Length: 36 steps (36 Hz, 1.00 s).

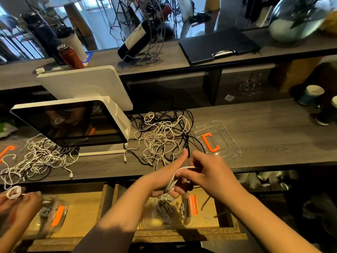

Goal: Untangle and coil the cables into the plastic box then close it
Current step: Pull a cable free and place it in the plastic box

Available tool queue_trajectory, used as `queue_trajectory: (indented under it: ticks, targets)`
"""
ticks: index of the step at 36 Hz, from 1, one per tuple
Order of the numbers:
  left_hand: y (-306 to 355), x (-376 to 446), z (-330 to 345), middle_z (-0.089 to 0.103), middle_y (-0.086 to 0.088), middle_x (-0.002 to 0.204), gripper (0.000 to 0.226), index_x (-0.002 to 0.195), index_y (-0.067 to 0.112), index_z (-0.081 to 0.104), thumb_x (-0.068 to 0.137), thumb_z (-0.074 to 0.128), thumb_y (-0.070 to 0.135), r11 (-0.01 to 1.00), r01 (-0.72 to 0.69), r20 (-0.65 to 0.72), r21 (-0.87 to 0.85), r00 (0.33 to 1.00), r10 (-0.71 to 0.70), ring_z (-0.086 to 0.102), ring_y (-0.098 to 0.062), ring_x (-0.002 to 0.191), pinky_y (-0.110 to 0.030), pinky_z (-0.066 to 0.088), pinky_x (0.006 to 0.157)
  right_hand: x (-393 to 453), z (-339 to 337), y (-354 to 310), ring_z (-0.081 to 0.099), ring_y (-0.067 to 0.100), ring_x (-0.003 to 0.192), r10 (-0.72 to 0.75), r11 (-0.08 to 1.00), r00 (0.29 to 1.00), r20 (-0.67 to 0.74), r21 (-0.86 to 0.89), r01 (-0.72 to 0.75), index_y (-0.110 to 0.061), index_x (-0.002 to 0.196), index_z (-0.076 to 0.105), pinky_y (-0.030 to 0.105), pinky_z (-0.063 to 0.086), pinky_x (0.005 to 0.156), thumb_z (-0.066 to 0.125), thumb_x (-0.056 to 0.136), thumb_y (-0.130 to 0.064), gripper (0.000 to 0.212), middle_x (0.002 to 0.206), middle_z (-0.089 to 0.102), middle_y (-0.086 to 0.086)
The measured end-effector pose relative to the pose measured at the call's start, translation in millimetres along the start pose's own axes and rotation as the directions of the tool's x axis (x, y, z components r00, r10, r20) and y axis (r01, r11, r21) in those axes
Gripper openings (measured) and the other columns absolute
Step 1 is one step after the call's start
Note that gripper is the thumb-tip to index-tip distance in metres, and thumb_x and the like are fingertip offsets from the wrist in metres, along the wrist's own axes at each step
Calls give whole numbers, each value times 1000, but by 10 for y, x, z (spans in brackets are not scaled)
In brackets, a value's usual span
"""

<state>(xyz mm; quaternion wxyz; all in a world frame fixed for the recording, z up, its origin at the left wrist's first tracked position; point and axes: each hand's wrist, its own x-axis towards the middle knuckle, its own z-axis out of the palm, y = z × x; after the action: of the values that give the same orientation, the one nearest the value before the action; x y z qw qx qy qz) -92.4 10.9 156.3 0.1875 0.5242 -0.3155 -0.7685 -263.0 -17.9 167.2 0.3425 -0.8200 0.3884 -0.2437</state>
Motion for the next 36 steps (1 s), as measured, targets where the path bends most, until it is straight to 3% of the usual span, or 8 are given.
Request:
queue_trajectory:
  ticks: [5, 8, 12, 17, 22, 26, 32, 36]
  targets:
    - [-66, -8, -82, 52, -7, 78, 99, 97, 9, 59, 67, 29, 99, 989, 78, 272, -128, 962, -40, 41, -8, 55, -14, 27, 44, 64, -72, 41, 49, 9, 53, 61, 998, 998, 12, 17, -61, -24, 70, 50, 32, 42, 53, 63, 66, -74, 52, 56, 53, -5]
    - [-78, -35, -112, 52, 1, 80, 82, 108, 9, 47, 74, 59, 83, 998, 35, 340, -44, 940, -18, 39, -3, 59, -13, 31, 44, 89, -114, 73, 49, 7, 53, 73, 996, 997, 18, 51, -74, -22, 69, 52, 22, 39, 52, 55, 63, -79, 57, 55, 53, -7]
    - [-71, -51, -109, 55, 3, 77, 43, 121, 10, 47, 97, 58, 45, 994, -38, 232, 100, 973, 14, 42, -2, 56, -14, 36, 44, 94, -102, 144, 51, 7, 54, 98, 989, 995, 35, 109, -101, -18, 69, 56, 26, 43, 54, 66, 68, -68, 50, 57, 58, -2]
    - [-57, -77, -132, 67, -6, 88, 38, 99, 11, 56, 101, 46, 48, 979, -146, 122, 144, 984, 129, 58, -10, 66, -19, 46, 57, 88, -101, 183, 60, 20, 64, 149, 958, 988, 48, 239, -156, -16, 74, 63, 42, 52, 64, 62, 72, -67, 51, 67, 64, 4]
    - [-24, -90, -105, 71, -13, 91, 43, 112, 5, 53, 100, 43, 45, 974, -225, -13, 29, 974, 225, 65, -19, 70, -23, 55, 62, 85, -67, 261, 59, 25, 68, 192, 932, 980, 53, 304, -199, -21, 81, 67, 48, 51, 67, 60, 88, -49, 30, 72, 64, 5]
    - [-26, -57, -86, 70, -18, 97, 50, 135, 12, 54, 98, 42, 42, 926, -352, -164, -139, 930, 329, 67, -22, 78, -28, 57, 65, 78, -34, 305, 48, 8, 57, 233, 900, 971, 61, 365, -239, -19, 80, 67, 32, 42, 58, 57, 95, -39, 27, 61, 54, -7]
    - [77, -67, -125, 70, -13, 109, 49, 131, 16, 64, 104, 34, 44, 735, -563, -369, -377, 820, 439, 67, -22, 94, -35, 60, 80, 49, -12, 358, 45, 6, 52, 290, 853, 949, 127, 415, -316, -16, 83, 68, 25, 37, 53, 50, 102, -30, 30, 59, 49, -7]
    - [160, -89, -100, 71, -12, 114, 50, 130, 17, 64, 106, 30, 46, 651, -591, -405, -476, 805, 434, 67, -25, 107, -41, 51, 97, 30, 71, 331, 42, 6, 53, 290, 848, 944, 155, 416, -329, -17, 82, 68, 27, 36, 55, 49, 102, -31, 31, 58, 46, -8]
